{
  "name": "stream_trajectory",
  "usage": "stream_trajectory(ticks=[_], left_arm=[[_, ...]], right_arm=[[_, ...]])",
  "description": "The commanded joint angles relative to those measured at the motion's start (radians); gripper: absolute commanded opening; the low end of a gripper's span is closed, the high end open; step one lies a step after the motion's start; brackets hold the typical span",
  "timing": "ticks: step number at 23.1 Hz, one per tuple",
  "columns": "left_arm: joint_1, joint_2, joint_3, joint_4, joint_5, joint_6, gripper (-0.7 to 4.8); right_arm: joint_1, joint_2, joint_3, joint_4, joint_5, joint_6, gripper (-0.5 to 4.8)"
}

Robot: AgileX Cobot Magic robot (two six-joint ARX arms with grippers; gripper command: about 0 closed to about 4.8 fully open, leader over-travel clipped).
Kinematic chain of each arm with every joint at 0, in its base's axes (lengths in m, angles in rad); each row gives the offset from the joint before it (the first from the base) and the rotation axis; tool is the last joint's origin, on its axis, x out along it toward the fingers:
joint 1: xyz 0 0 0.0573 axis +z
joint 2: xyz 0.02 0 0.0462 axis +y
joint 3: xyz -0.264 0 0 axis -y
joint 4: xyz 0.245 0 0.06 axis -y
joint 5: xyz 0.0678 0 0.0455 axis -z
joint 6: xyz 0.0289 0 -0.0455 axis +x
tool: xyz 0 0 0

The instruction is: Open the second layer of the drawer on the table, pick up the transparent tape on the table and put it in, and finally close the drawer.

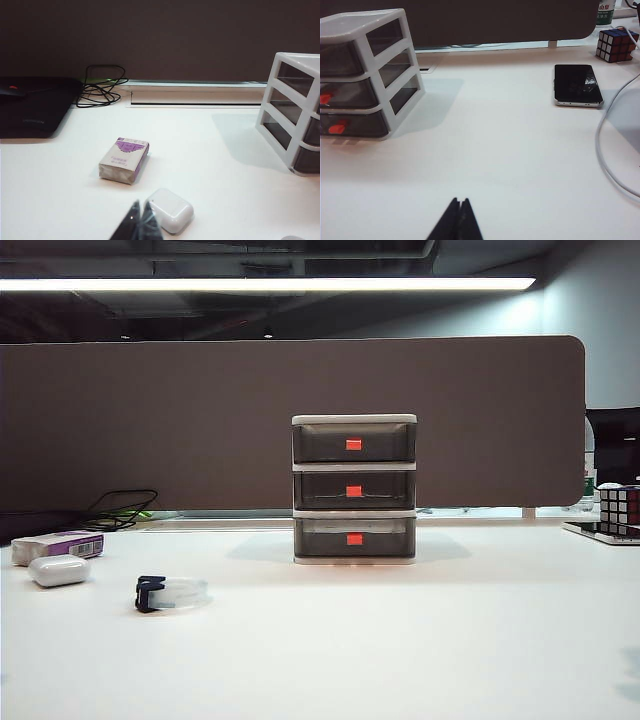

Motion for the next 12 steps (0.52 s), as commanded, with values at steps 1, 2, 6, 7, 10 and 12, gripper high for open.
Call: stream_trajectory(ticks=[1, 2, 6, 7, 10, 12], left_arm=[[0.001, 0.000, 0.002, 0.009, 0.001, 0.004, -0.05], [0.001, 0.000, 0.002, 0.009, 0.001, 0.004, -0.05], [0.001, 0.000, 0.002, 0.009, 0.001, 0.004, -0.05], [0.001, 0.000, 0.002, 0.009, 0.001, 0.004, -0.05], [0.001, 0.000, 0.002, 0.008, 0.001, 0.004, -0.05], [0.001, 0.000, 0.002, 0.009, 0.012, -0.016, -0.05]], right_arm=[[0.001, -0.002, -0.005, 0.018, -0.001, -0.003, -0.05], [0.001, -0.002, -0.005, 0.018, -0.001, -0.003, -0.05], [0.001, -0.002, -0.005, 0.018, -0.001, -0.003, -0.05], [0.001, -0.002, -0.005, 0.018, -0.001, -0.003, -0.05], [0.001, -0.002, -0.005, 0.018, -0.001, -0.003, -0.05], [0.001, -0.002, -0.005, 0.018, -0.003, -0.003, -0.05]])
